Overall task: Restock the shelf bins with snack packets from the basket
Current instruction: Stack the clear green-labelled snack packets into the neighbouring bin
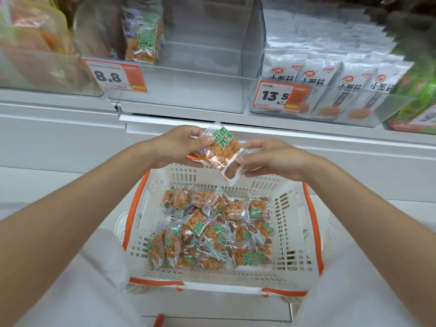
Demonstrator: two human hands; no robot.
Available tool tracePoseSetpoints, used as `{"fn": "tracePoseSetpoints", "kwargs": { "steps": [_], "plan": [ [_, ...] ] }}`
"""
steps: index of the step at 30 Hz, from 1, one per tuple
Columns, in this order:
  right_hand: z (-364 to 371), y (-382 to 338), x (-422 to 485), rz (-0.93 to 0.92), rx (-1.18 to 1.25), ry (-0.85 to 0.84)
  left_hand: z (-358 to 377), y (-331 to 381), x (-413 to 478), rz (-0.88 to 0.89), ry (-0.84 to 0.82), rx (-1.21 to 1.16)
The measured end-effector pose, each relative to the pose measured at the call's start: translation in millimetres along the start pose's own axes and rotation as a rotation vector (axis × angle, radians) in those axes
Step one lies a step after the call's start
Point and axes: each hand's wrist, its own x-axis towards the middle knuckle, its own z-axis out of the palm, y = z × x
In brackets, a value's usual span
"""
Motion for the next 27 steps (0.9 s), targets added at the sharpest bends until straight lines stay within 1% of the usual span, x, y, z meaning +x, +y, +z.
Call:
{"fn": "tracePoseSetpoints", "kwargs": {
  "steps": [1, 3, 5, 8, 11, 14, 18, 21, 27],
  "plan": [
    [5.0, 1.2, 0.1, 0.002, -0.015, -0.042, 3.7, 0.6, 0.0, 0.017, 0.004, -0.005],
    [14.7, 2.7, 0.9, -0.010, 0.009, -0.078, 6.3, 0.6, 1.7, 0.071, 0.066, 0.020],
    [21.6, 3.9, 3.1, -0.040, 0.069, -0.054, 4.1, 1.0, 4.4, 0.133, 0.163, 0.017],
    [28.7, 6.0, 7.1, -0.089, 0.178, -0.040, 0.5, 2.7, 6.9, 0.165, 0.311, -0.047],
    [34.5, 7.7, 11.0, -0.121, 0.178, -0.043, -0.5, -0.2, 10.2, 0.159, 0.407, -0.067],
    [34.7, 15.1, 17.6, -0.124, 0.059, 0.000, -0.1, -3.2, 12.0, 0.173, 0.423, -0.018],
    [31.8, 17.1, 27.3, -0.151, -0.226, 0.095, -3.6, 0.5, 8.1, 0.198, 0.349, 0.108],
    [31.6, -3.2, 36.3, -0.222, -0.247, 0.216, -19.2, 18.3, 2.2, 0.286, 0.369, 0.124],
    [35.8, -102.9, 68.3, -0.488, -0.176, 0.379, -83.9, 89.6, -5.5, 0.488, 0.604, -0.054]
  ]
}}
